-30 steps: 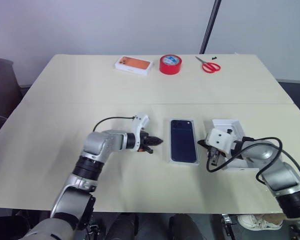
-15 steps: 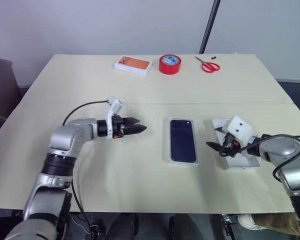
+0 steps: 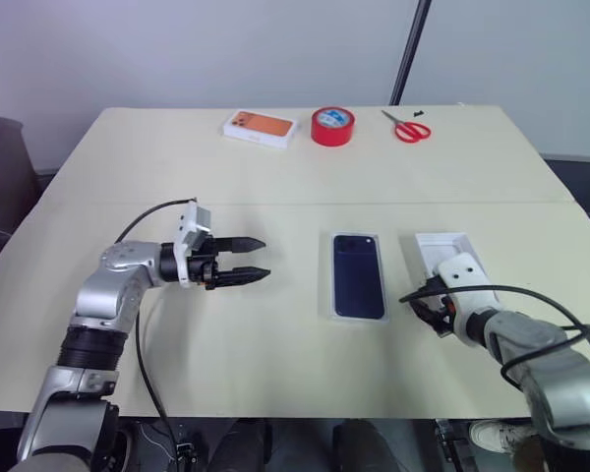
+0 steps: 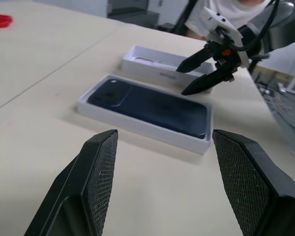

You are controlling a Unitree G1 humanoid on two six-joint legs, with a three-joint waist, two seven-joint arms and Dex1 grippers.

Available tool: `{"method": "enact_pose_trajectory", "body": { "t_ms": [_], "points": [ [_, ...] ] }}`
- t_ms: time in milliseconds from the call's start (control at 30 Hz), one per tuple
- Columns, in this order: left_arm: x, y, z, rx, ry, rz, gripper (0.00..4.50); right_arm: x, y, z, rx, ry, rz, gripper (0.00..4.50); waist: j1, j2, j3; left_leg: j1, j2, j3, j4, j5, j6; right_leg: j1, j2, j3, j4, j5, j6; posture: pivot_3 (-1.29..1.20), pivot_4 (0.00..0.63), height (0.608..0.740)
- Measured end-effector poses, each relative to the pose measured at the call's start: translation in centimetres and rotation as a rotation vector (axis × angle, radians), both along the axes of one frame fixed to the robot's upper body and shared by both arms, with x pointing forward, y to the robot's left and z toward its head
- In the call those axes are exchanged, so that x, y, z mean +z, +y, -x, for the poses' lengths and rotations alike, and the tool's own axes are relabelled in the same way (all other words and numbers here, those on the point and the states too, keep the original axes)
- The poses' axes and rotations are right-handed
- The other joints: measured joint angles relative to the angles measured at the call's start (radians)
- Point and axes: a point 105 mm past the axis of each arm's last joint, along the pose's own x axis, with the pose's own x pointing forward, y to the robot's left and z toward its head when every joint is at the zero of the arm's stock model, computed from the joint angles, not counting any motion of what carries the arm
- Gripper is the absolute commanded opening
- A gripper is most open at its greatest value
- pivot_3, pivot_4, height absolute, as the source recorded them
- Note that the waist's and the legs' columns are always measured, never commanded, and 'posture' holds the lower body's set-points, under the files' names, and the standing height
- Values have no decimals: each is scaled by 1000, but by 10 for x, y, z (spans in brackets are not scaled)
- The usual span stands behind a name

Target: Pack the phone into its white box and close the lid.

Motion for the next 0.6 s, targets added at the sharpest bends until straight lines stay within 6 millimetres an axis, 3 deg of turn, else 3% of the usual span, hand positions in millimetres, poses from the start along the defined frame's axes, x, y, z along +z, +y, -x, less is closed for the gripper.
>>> {"method": "enact_pose_trajectory", "body": {
  "t_ms": [100,200,333,367,600],
  "points": [
    [-5,3,3,-2,-7,-6,3224,0,-2,3,-32,20,-16,3271,2,0,0,0,0,0,0,0,0,0,0,0,0,0,0,0,150,740],
    [-11,4,8,-11,8,-8,3257,1,4,3,-42,63,-101,2464,2,0,0,0,0,0,0,0,0,0,0,0,0,0,0,0,150,740],
    [-13,4,13,-35,-7,-11,3257,4,-3,-9,-143,100,-231,322,4,0,0,0,0,0,0,0,0,0,0,0,0,0,0,0,150,740],
    [-14,4,14,-38,-6,-12,3257,4,-6,-10,-167,103,-246,53,4,0,0,0,0,0,0,0,0,0,0,0,0,0,0,0,150,740],
    [-12,2,17,-45,-35,-15,3257,7,-8,-17,-168,121,-205,53,2,1,0,0,0,0,0,0,0,-1,0,1,0,0,0,0,150,740]
  ]
}}
